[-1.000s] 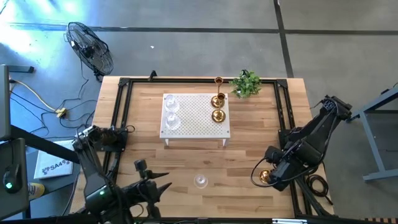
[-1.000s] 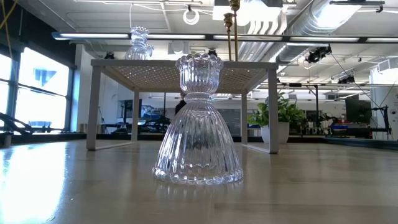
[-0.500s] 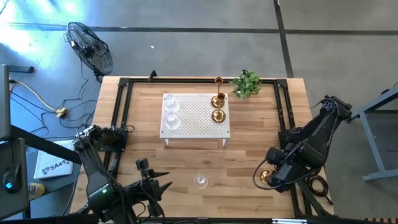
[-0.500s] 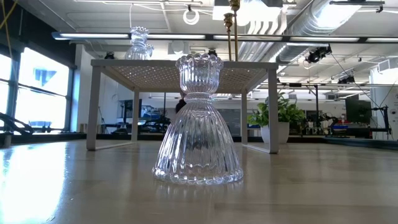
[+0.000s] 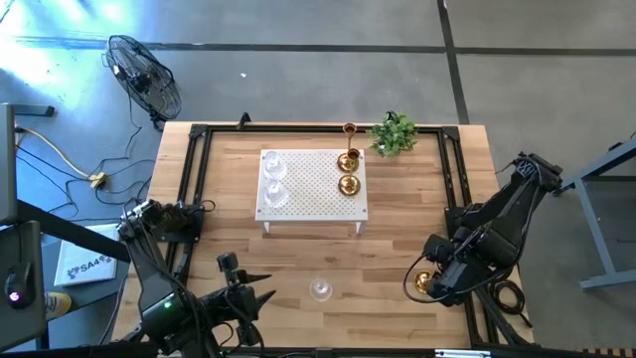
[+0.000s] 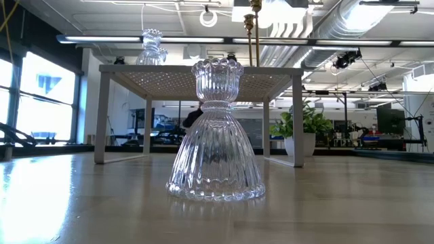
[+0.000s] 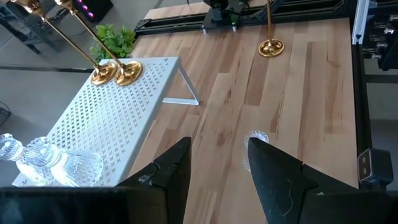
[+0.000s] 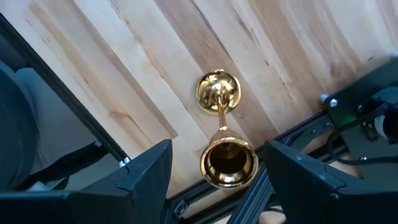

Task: Pick & Place candle stick holders
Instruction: Put the gold candle holder on the shelf aligned with the other gold candle holders

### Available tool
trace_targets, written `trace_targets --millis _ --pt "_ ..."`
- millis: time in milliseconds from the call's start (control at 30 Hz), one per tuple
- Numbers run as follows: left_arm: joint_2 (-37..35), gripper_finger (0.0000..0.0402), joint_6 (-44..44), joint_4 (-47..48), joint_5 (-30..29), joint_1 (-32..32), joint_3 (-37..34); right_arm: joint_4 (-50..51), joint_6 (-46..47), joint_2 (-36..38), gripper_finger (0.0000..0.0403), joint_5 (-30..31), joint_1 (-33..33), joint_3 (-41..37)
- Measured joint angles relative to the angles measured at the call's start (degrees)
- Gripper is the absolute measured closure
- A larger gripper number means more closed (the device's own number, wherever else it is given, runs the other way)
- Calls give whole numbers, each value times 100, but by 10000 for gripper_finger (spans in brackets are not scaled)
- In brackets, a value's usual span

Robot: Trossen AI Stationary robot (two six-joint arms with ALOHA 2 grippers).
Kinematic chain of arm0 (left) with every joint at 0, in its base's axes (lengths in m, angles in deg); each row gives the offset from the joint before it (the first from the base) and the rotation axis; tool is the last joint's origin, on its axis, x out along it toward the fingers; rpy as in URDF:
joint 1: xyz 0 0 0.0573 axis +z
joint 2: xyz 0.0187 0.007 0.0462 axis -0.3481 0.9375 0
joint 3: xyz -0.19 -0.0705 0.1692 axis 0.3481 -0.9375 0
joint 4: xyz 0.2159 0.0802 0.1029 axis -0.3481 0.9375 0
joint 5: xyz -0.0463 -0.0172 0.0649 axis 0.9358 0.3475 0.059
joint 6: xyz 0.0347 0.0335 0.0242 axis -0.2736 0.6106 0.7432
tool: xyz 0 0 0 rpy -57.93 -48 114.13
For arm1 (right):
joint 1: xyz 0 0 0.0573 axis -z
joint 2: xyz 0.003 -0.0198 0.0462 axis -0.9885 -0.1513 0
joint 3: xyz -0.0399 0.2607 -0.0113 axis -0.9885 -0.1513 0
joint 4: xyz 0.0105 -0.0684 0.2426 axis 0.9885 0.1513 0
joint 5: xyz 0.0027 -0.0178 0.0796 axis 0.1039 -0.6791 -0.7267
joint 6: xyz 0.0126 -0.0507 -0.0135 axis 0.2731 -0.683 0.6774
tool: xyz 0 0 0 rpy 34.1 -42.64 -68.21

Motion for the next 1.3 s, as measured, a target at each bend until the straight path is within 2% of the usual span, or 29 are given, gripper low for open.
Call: trace_targets --millis 233,567,700,1300 --pt "0 247 0 0 0 0 0 18 190 0 157 -131 -113 0" --pt "0 247 0 0 -4 0 -4 21 510 2 157 239 -368 0" --pt "0 247 0 0 -7 0 -4 75 746 -60 157 60 -421 0" --pt "-2 247 42 0 -68 0 -4 94 565 -358 157 -53 -405 0"
